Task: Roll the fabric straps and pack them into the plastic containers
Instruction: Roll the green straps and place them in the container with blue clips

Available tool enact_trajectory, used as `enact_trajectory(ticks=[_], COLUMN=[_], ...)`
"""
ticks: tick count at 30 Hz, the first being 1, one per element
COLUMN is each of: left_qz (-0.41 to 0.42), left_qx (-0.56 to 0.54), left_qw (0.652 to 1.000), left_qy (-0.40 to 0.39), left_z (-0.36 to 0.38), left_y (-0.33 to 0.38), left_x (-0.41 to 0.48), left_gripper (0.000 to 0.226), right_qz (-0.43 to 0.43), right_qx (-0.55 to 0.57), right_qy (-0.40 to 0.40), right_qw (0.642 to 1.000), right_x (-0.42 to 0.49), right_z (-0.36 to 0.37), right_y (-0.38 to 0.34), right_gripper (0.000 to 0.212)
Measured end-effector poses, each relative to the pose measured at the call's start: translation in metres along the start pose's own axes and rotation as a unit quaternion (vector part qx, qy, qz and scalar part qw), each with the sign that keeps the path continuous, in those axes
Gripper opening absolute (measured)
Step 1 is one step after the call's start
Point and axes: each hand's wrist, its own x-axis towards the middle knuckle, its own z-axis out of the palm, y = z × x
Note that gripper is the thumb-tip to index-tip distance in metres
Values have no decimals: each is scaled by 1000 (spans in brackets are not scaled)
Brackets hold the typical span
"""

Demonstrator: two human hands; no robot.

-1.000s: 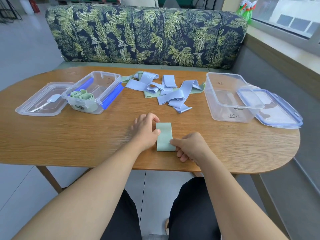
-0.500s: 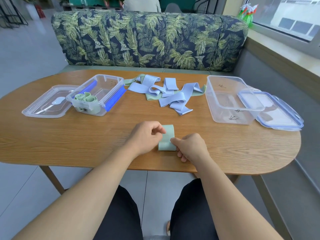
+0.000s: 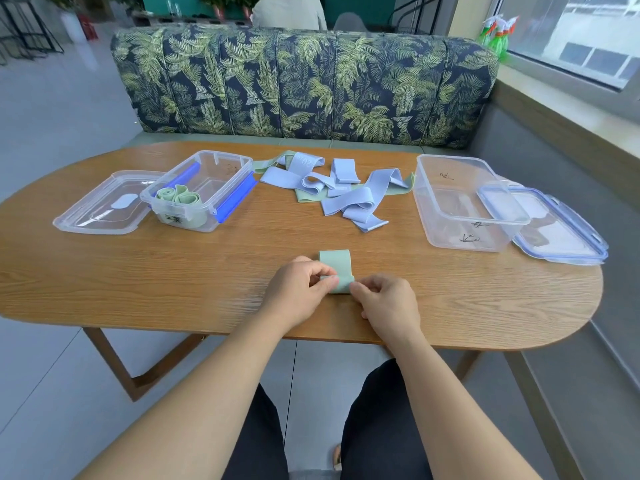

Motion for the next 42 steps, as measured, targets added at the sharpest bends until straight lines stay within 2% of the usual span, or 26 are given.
enact_trajectory(ticks=[6, 10, 14, 21, 26, 29, 33, 37, 39, 42], left_qz=[-17, -71, -123, -146, -159, -170, -186, -213, -225, -234], left_qx=[7, -41, -59, -48, -51, -59, -66, -65, -62, -57], left_qw=[1000, 995, 987, 984, 982, 981, 979, 973, 971, 969], left_qy=[-4, 50, 88, 92, 88, 78, 61, 61, 58, 53], left_z=[2, 4, 6, 6, 5, 3, 3, 1, -1, -2], left_y=[1, 4, 10, 11, 12, 15, 18, 20, 22, 23], left_x=[5, 1, -2, -14, -20, -17, -15, -10, -7, -4], left_gripper=[18, 31, 22, 12, 11, 18, 24, 15, 6, 9], right_qz=[35, 43, 57, 42, 46, 61, 89, 92, 80, 59], right_qx=[-14, -8, 2, -9, -3, -7, -30, -18, -5, 8], right_qy=[-1, -5, 5, 8, 14, 15, -2, -2, -8, -22], right_qw=[999, 999, 998, 999, 999, 998, 996, 996, 997, 998], right_x=[11, 15, 17, 3, -1, 1, 11, 15, 13, 10], right_z=[1, 1, 3, 5, 8, 10, 6, 7, 7, 7], right_y=[-4, -5, -9, -5, -4, -7, -14, -18, -16, -12], right_gripper=[25, 25, 28, 35, 25, 20, 30, 37, 34, 20])
